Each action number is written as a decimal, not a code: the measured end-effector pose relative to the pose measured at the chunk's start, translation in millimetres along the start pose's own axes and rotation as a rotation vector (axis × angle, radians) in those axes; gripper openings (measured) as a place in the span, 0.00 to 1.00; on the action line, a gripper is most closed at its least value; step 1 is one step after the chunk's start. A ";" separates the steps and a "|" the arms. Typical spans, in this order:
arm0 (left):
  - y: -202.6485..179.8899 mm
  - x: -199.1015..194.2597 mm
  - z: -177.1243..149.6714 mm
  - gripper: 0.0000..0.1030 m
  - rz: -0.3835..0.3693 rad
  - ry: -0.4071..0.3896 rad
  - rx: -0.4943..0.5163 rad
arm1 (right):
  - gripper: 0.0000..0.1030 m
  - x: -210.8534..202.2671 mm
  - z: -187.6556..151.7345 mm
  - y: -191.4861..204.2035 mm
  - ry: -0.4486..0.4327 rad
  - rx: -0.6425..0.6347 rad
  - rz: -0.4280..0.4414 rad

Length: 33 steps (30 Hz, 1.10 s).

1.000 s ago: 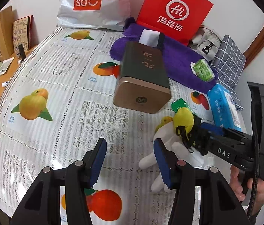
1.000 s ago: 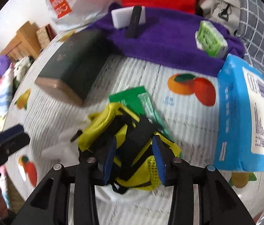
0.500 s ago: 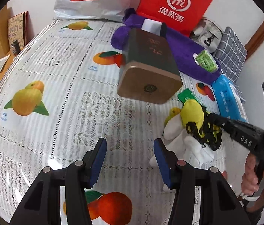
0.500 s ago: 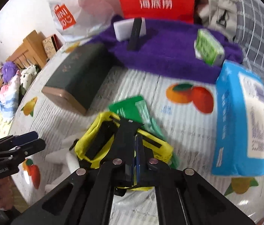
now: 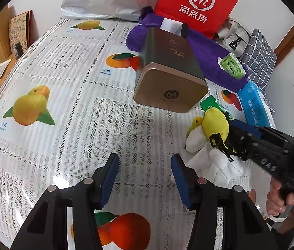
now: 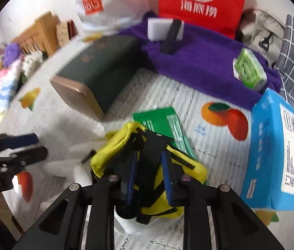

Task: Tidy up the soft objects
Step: 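Lift the yellow mesh bag off the sheet with the right tool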

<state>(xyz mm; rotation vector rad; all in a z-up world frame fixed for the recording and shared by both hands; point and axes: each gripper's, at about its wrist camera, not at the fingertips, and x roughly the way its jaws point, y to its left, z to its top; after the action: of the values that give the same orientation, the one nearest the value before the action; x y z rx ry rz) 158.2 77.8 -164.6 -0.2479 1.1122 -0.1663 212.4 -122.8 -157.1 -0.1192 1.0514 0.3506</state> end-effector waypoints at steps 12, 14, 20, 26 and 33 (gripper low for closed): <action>-3.0 -3.5 -6.3 0.48 -0.020 0.003 0.001 | 0.01 -45.1 9.9 -25.3 -0.162 0.154 0.051; -6.3 -4.2 -8.1 0.48 -0.025 0.005 0.005 | 0.01 -48.6 11.2 -28.3 -0.175 0.155 0.056; -13.9 -7.0 -11.6 0.48 -0.016 0.001 0.020 | 0.07 -34.8 7.3 -22.3 -0.105 0.099 0.064; -13.2 -7.3 -11.4 0.48 -0.008 -0.003 0.024 | 0.17 -5.6 14.7 -15.0 -0.044 0.058 0.095; -7.0 -2.7 -6.5 0.48 -0.018 -0.003 0.022 | 0.32 29.1 36.8 -19.0 0.045 0.101 0.129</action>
<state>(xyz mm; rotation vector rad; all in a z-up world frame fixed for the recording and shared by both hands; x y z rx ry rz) 151.1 71.0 -163.0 -0.2384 1.1053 -0.1935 262.2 -124.4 -165.4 0.0315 1.1217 0.4118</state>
